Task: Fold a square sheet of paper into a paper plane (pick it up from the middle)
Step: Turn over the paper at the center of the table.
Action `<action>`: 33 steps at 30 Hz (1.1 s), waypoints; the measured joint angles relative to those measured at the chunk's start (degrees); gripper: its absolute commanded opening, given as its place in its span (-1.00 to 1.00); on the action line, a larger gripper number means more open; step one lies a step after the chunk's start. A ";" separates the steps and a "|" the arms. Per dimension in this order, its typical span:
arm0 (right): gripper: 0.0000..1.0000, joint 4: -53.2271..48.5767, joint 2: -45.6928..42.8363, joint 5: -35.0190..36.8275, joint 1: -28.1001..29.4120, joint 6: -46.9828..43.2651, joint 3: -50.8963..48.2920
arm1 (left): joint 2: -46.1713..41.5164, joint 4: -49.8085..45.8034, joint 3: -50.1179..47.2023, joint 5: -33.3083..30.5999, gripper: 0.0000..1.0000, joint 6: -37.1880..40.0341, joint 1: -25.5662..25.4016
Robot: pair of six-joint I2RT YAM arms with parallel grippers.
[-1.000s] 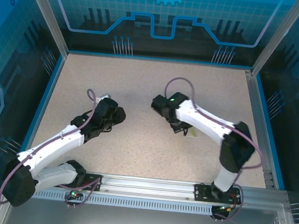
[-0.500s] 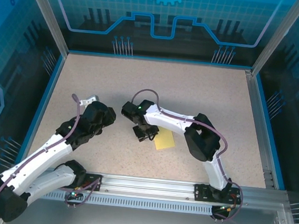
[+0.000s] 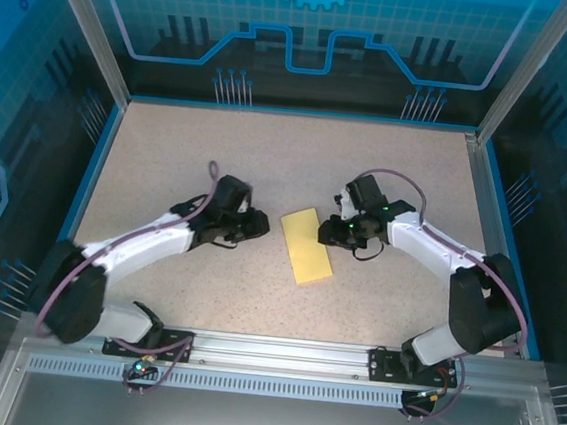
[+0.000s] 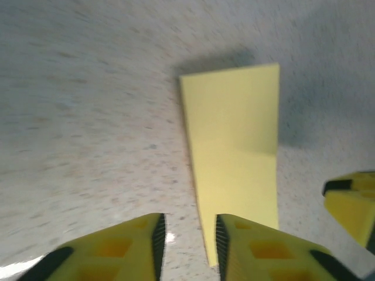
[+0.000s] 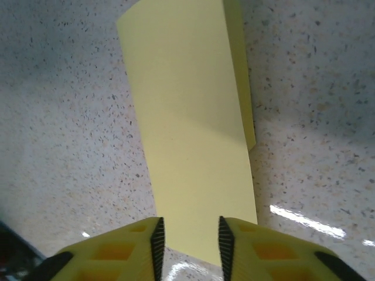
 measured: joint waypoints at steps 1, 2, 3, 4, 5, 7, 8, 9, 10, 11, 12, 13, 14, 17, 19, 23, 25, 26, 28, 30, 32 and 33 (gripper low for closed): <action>-0.52 1.05 0.63 -2.10 -0.79 -0.13 -0.55 | 3.41 1.05 1.99 1.62 -0.46 0.00 -0.46; -0.49 2.32 1.20 -3.85 -1.07 -0.35 -0.85 | 6.01 1.97 3.54 2.86 -0.46 -0.04 -0.81; -0.44 3.13 1.55 -4.90 -1.07 -0.44 -0.94 | 8.11 2.95 4.76 3.82 -0.46 -0.07 -1.03; -0.37 4.13 1.99 -6.19 -1.07 -0.66 -0.96 | 10.36 3.96 6.01 4.87 -0.47 -0.26 -1.20; -0.33 5.03 2.36 -6.93 -1.07 -0.87 -0.96 | 12.37 4.79 7.21 5.79 -0.47 -0.28 -1.27; -0.24 6.38 3.17 -7.72 -1.09 -1.27 -1.05 | 15.91 5.73 9.25 6.95 -0.48 -0.42 -1.42; -0.22 6.93 3.82 -8.11 -1.18 -1.51 -1.05 | 17.59 6.12 10.12 7.37 -0.49 -0.44 -1.42; -0.23 7.30 4.46 -8.48 -1.27 -1.68 -1.05 | 18.78 6.36 10.71 7.69 -0.51 -0.44 -1.42; -0.28 7.72 5.35 -9.25 -1.57 -2.01 -1.05 | 20.17 6.58 11.39 8.09 -0.51 -0.44 -1.42; -0.40 8.13 6.32 -10.23 -1.97 -2.38 -1.05 | 21.40 6.71 11.91 8.35 -0.52 -0.44 -1.44; -0.49 8.57 7.23 -11.02 -2.36 -2.84 -1.05 | 22.27 6.78 12.22 8.41 -0.52 -0.44 -1.46; -0.52 8.90 8.26 -11.91 -2.75 -3.02 -1.03 | 23.26 6.78 12.57 8.50 -0.52 -0.42 -1.46; -0.55 9.11 9.07 -12.55 -2.97 -3.08 -1.03 | 24.11 6.73 12.87 8.48 -0.55 -0.42 -1.46; -0.60 9.92 9.64 -14.80 -2.93 -3.15 -1.05 | 26.16 6.47 13.66 8.26 -0.56 -0.28 -1.46; -0.63 11.15 9.60 -16.72 -2.64 -3.19 -1.05 | 26.91 6.32 14.25 7.89 -0.56 -0.17 -1.46; -0.63 11.96 9.64 -19.52 -0.13 -3.21 -1.05 | 28.48 6.05 16.11 7.65 -0.57 0.24 -1.46; -0.65 12.31 10.14 -20.52 1.92 -3.17 -1.03 | 29.31 6.05 16.87 7.63 -0.57 0.68 -1.46; -0.65 12.59 10.64 -20.90 2.93 -3.15 -1.03 | 29.57 6.05 16.98 7.63 -0.57 0.94 -1.46; -0.66 13.22 12.13 -21.14 4.74 -2.82 -1.03 | 29.88 5.73 16.98 7.61 -0.57 1.16 -1.46; -0.68 14.05 13.66 -21.09 6.01 -1.99 -1.05 | 30.25 5.64 16.98 7.61 -0.58 1.27 -1.46; -0.67 15.28 14.71 -20.87 6.71 -0.85 -1.31 | 30.58 5.64 16.96 7.61 -0.58 1.29 -1.46; -0.67 16.11 14.95 -20.63 6.84 -0.37 -1.66 | 30.67 5.64 16.96 7.50 -0.58 1.29 -1.44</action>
